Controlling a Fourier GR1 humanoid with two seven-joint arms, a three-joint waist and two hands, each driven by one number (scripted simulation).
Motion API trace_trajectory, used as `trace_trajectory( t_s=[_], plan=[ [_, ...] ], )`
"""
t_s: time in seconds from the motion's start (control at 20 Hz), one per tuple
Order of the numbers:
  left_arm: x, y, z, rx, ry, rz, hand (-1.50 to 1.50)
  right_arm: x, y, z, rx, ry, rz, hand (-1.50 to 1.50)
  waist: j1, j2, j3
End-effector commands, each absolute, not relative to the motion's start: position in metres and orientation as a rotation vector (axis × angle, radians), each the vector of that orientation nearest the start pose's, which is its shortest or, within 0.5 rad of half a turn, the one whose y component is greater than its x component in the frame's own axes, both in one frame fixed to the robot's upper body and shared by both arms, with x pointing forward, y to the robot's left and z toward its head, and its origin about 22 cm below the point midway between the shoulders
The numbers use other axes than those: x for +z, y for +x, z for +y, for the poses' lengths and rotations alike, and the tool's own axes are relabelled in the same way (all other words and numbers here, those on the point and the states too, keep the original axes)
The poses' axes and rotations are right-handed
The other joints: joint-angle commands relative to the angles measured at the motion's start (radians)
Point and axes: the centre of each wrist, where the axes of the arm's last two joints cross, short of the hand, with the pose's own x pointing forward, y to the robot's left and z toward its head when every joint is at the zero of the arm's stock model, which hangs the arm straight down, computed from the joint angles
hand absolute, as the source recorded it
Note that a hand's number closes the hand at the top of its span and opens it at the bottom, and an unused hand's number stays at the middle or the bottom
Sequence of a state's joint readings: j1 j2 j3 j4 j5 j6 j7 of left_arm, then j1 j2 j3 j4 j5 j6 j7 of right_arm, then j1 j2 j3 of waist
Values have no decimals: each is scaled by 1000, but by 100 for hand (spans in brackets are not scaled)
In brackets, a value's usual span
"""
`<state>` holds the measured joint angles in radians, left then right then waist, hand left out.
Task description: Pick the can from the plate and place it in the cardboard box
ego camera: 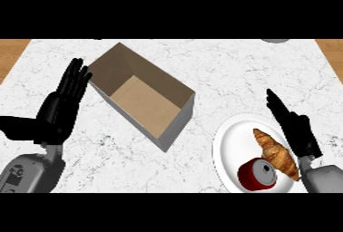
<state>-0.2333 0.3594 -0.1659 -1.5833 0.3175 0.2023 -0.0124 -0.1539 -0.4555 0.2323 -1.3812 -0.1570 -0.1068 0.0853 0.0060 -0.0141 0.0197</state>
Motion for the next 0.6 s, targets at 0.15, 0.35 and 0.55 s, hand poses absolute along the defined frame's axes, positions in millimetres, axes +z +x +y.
trace_trajectory(
  t_s=[0.15, 0.35, 0.55],
  plan=[
    [76, 286, 266, -341, 124, -1773, 0, 141, 295, -291, 439, 20, -1860, -150, -41, -4, -19],
    [63, 277, 275, -467, 130, -1729, 0, 201, 284, -343, 776, -162, -1873, -150, -47, 5, -20],
    [64, 282, 282, -510, 142, -1740, 0, 193, 270, -383, 833, -37, -1981, -150, -32, 13, -18]
  ],
)
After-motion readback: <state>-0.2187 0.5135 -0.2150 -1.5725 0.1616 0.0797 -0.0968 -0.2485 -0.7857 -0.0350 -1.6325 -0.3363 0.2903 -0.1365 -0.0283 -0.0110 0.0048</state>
